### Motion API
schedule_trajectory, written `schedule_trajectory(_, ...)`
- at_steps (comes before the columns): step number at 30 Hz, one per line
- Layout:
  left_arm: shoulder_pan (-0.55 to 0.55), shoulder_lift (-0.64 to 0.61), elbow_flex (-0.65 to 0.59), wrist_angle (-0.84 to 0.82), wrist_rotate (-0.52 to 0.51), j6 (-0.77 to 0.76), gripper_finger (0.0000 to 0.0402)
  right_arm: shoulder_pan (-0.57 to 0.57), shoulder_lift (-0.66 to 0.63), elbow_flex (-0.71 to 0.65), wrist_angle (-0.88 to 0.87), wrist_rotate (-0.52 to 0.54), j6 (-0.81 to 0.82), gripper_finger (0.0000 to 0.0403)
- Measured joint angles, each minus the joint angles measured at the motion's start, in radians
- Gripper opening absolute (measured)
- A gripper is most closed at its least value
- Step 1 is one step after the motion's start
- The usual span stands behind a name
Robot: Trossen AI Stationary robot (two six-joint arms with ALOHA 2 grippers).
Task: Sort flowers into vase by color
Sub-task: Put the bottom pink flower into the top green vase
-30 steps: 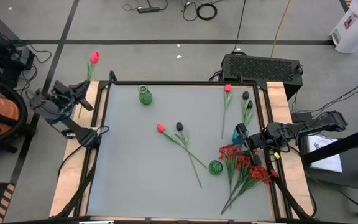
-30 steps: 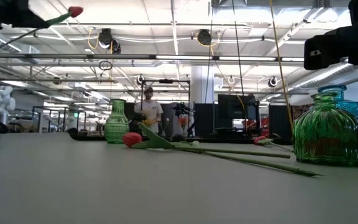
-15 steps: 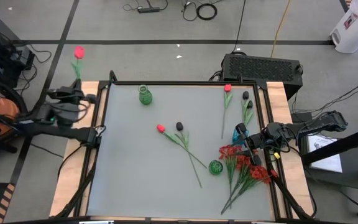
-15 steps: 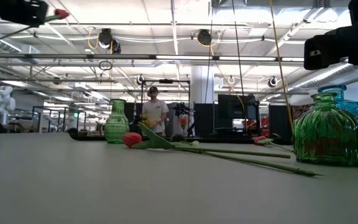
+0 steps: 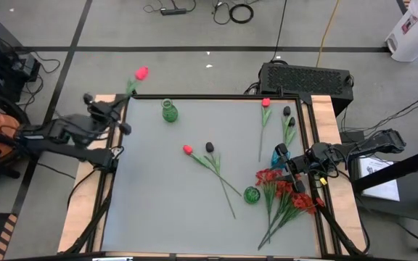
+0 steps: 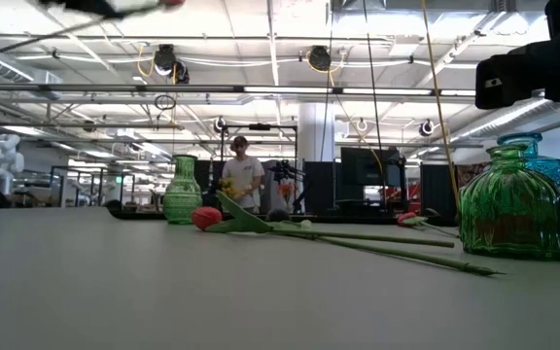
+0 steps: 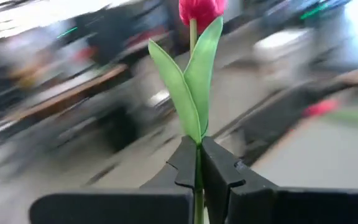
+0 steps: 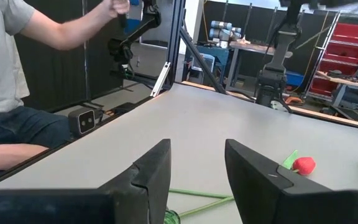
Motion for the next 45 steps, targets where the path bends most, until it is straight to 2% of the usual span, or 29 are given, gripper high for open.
schedule_trajectory(2,0.027,-0.019,0.000,0.133,0.121,0.106,0.0011,0.000,0.000,0.000,0.000,0.000,0.000,0.0144)
schedule_trajectory(4,0.056,-0.030,0.002,0.207,0.181,0.177,0.0011,0.000,0.000,0.000,0.000,0.000,0.000,0.0144)
schedule_trajectory(7,0.104,-0.034,0.002,0.222,0.252,0.234,0.0012,0.000,0.000,0.000,0.000,0.000,0.000,0.0144)
schedule_trajectory(11,0.178,-0.008,0.002,0.234,0.419,0.228,0.0012,0.000,0.000,0.000,0.000,0.000,0.000,0.0144)
schedule_trajectory(18,0.337,0.077,0.002,0.372,0.513,0.219,0.0013,0.000,0.000,0.000,0.000,0.000,0.000,0.0144)
schedule_trajectory(23,0.488,0.139,0.001,0.489,0.623,0.166,0.0013,0.000,0.000,0.000,0.000,0.000,0.000,0.0144)
schedule_trajectory(26,0.589,0.179,-0.003,0.560,0.732,0.120,0.0013,0.000,0.000,0.000,0.000,0.000,0.000,0.0144)
schedule_trajectory(33,0.815,0.227,-0.117,0.808,0.972,0.035,0.0013,0.000,0.000,0.000,0.000,0.000,0.000,0.0144)
schedule_trajectory(38,0.949,0.264,-0.171,0.922,1.149,-0.043,0.0013,0.000,0.000,0.000,0.000,0.000,0.000,0.0144)
schedule_trajectory(45,1.084,0.363,-0.273,1.166,1.269,-0.155,0.0013,0.000,0.000,0.000,0.000,0.000,0.000,0.0144)
